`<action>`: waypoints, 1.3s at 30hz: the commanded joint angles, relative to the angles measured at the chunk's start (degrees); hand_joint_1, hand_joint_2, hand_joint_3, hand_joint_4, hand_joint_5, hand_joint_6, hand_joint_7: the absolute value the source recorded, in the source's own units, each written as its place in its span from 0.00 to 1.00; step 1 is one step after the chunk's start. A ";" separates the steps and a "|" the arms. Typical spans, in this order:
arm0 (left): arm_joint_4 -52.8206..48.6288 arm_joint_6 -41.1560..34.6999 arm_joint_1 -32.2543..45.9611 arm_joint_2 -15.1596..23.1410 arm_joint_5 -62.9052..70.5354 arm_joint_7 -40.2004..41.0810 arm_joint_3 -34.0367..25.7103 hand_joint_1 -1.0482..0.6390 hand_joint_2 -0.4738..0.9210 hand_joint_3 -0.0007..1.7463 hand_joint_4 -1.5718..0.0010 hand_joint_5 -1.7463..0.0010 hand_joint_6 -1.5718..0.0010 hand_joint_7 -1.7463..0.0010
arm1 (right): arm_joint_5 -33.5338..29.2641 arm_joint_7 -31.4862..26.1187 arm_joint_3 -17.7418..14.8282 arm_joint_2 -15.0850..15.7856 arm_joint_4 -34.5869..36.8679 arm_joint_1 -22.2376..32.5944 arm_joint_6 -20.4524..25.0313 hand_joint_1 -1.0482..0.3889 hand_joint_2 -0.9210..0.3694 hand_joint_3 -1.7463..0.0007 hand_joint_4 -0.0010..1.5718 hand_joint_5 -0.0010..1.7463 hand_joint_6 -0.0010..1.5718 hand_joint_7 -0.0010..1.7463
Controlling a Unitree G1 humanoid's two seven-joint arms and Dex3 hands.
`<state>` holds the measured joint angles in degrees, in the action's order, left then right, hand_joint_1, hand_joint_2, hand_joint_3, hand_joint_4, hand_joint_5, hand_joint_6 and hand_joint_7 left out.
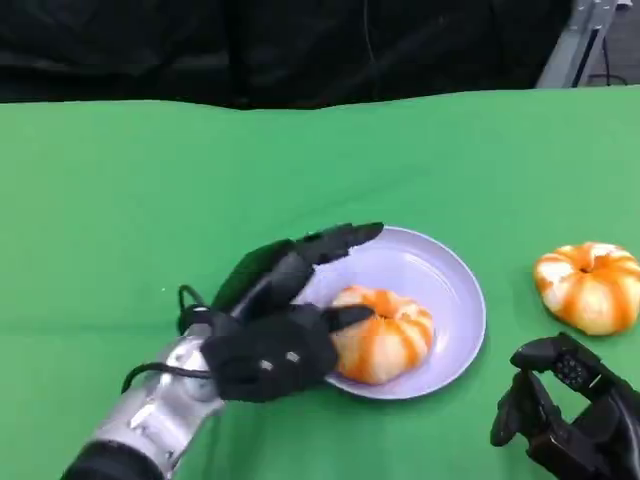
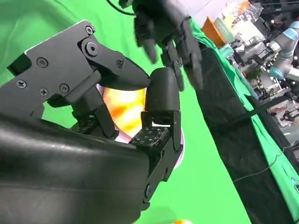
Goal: Grasp the bread from the table and place it into the plate.
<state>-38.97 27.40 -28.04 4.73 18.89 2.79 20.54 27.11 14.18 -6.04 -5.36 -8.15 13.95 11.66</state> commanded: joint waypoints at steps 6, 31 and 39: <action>18.24 -16.07 9.29 -2.65 -29.36 -21.38 -10.84 0.62 0.66 0.82 0.42 0.01 0.45 0.07 | -0.26 -0.40 -0.12 0.29 -0.50 0.38 -0.19 0.62 0.30 0.39 0.55 0.99 0.56 0.77; 42.07 -66.95 32.52 13.81 -72.52 -45.23 -35.49 0.54 0.79 0.69 0.47 0.00 0.47 0.08 | 0.30 -0.43 -0.43 0.69 -1.51 0.49 1.16 0.62 0.31 0.38 0.54 1.00 0.53 0.80; 34.19 -61.97 33.25 13.28 -67.69 -52.91 -34.58 0.54 0.71 0.72 0.45 0.00 0.50 0.03 | 0.52 -0.56 -1.05 1.43 -1.32 0.14 2.11 0.62 0.30 0.39 0.54 0.99 0.55 0.78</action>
<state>-2.72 -36.71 5.15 17.34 -50.78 -47.66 -14.34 27.13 13.74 -6.33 -4.91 -8.66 14.13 13.49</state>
